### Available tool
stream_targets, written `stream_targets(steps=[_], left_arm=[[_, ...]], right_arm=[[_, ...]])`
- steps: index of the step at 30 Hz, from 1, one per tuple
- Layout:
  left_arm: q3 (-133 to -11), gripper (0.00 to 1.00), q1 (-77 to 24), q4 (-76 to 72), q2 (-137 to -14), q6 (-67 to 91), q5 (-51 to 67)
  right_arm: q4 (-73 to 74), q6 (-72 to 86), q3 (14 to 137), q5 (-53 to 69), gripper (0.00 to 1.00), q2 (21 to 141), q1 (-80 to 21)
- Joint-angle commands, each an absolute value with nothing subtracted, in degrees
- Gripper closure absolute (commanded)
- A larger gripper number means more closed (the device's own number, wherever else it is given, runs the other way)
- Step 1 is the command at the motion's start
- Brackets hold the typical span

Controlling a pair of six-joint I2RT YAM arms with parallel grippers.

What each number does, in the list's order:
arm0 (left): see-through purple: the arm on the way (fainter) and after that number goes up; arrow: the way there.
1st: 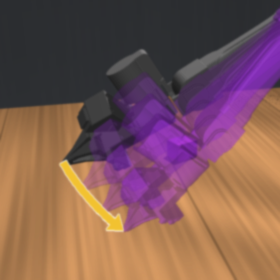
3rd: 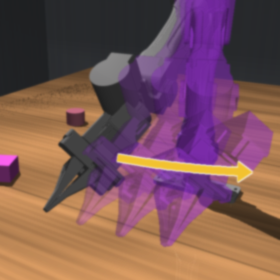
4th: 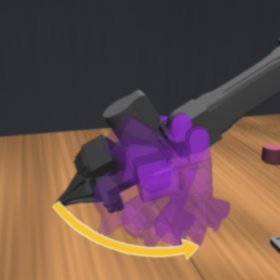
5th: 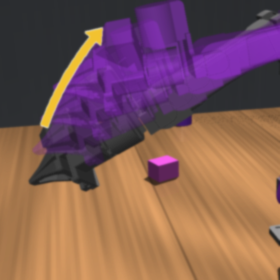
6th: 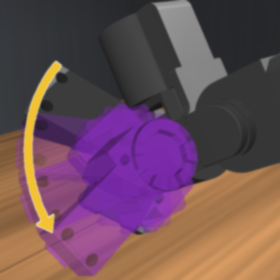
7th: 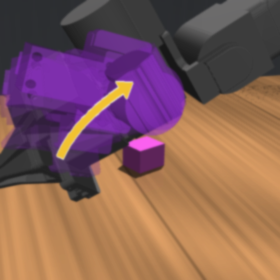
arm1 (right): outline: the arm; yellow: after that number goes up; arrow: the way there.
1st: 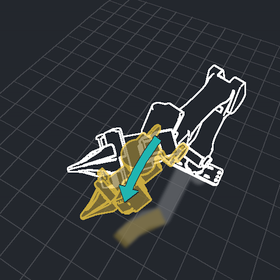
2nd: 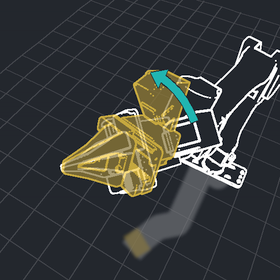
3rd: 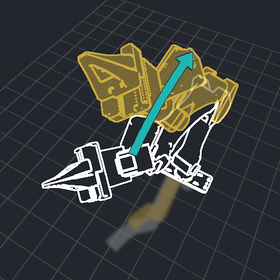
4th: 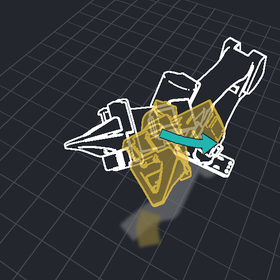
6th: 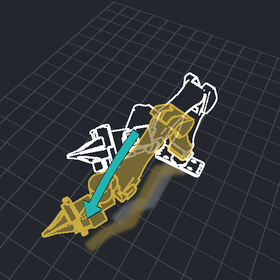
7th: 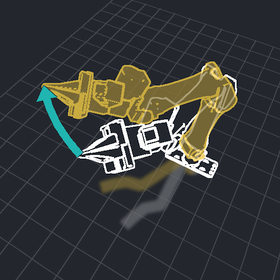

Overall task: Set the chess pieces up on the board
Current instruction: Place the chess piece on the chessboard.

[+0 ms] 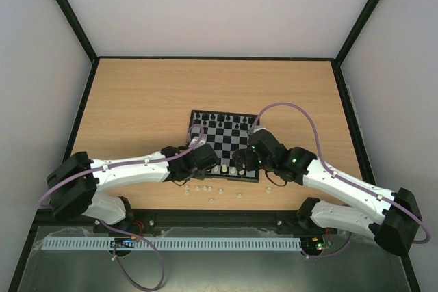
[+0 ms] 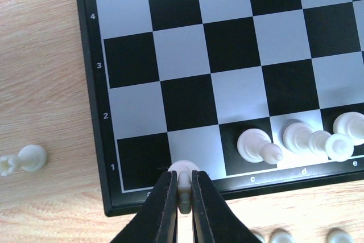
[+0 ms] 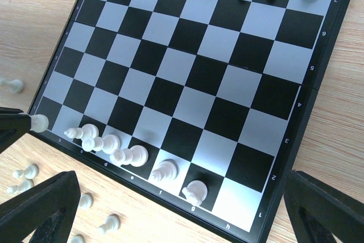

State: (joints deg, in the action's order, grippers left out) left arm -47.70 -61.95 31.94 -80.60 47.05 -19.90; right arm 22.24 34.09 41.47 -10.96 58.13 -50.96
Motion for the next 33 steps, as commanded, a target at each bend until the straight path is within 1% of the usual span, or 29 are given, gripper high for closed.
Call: stream_targets(steps=[1,18,33], left_arm=[[-49.45,0.94,-61.61,30.34,-82.74,45.61,-19.68],[-49.92,0.93,-61.56,28.6,-86.51,46.05,-19.71],[-49.66,0.89,-61.48,28.9,-86.5,46.41,-19.42]], right_arm=[[23.04,34.43,40.52,-11.71,0.01,57.4,-50.69],[22.69,34.27,40.34,-11.04,0.01,57.57,-50.68],[22.58,34.19,40.17,-10.88,0.01,57.74,-50.64]])
